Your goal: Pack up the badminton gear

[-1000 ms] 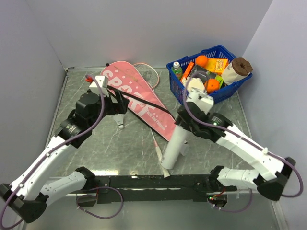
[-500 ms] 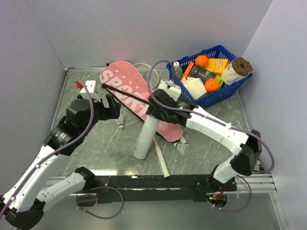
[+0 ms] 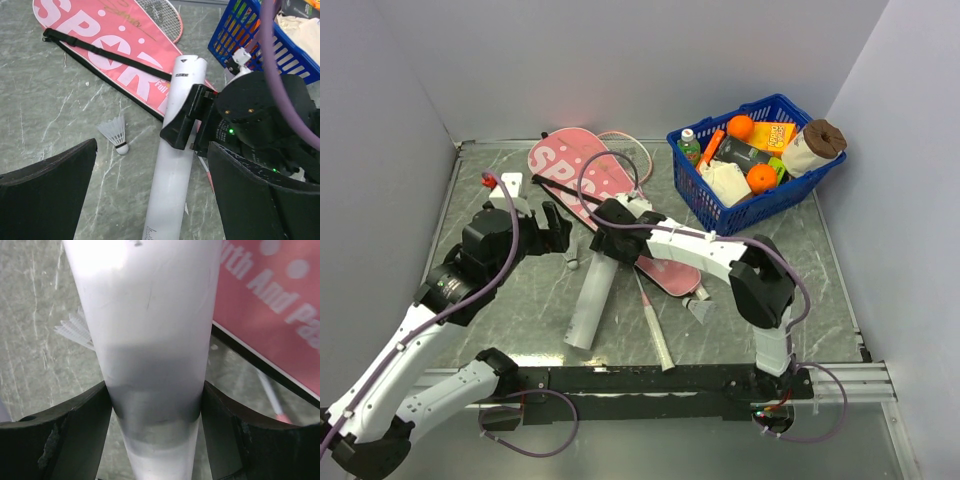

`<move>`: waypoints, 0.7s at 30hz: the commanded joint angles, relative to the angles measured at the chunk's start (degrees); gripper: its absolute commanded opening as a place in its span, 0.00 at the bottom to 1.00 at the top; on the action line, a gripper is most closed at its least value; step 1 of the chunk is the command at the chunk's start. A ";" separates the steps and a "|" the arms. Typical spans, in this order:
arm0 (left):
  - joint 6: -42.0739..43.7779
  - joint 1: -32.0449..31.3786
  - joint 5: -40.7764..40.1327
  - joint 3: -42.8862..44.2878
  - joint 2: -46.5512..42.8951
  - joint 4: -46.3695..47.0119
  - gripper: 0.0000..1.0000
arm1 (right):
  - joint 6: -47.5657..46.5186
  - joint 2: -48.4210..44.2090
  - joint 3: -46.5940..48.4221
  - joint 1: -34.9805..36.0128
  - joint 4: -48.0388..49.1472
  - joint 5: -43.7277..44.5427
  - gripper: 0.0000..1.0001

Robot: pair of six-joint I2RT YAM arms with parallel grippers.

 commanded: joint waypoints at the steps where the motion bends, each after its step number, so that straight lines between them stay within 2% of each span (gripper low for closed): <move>1: 0.83 -0.28 -1.07 -0.98 -0.20 0.69 0.97 | 1.24 1.86 4.54 0.29 4.95 0.23 0.35; 3: 1.18 -0.28 0.07 -2.30 -0.29 1.57 0.97 | 0.54 2.82 6.11 0.29 4.61 0.49 0.43; 4: 1.18 -0.28 0.25 -2.74 -0.29 2.36 0.97 | 0.27 3.79 6.82 0.38 3.99 0.67 0.51; 8: 0.66 -0.19 0.34 -3.88 0.32 2.81 0.97 | -0.52 4.94 8.49 -0.15 2.66 0.32 0.65; 10: 0.57 -0.28 0.34 -4.24 0.50 2.98 0.97 | -0.96 3.89 6.74 -0.33 4.32 0.49 0.69; 17: -0.57 -0.19 0.34 -6.52 1.46 4.56 0.97 | -2.28 5.02 5.85 -1.20 3.99 -0.65 0.72; 21: -1.01 -0.28 0.60 -6.87 2.34 5.18 0.97 | -1.75 6.26 4.72 -1.29 3.89 -0.56 0.81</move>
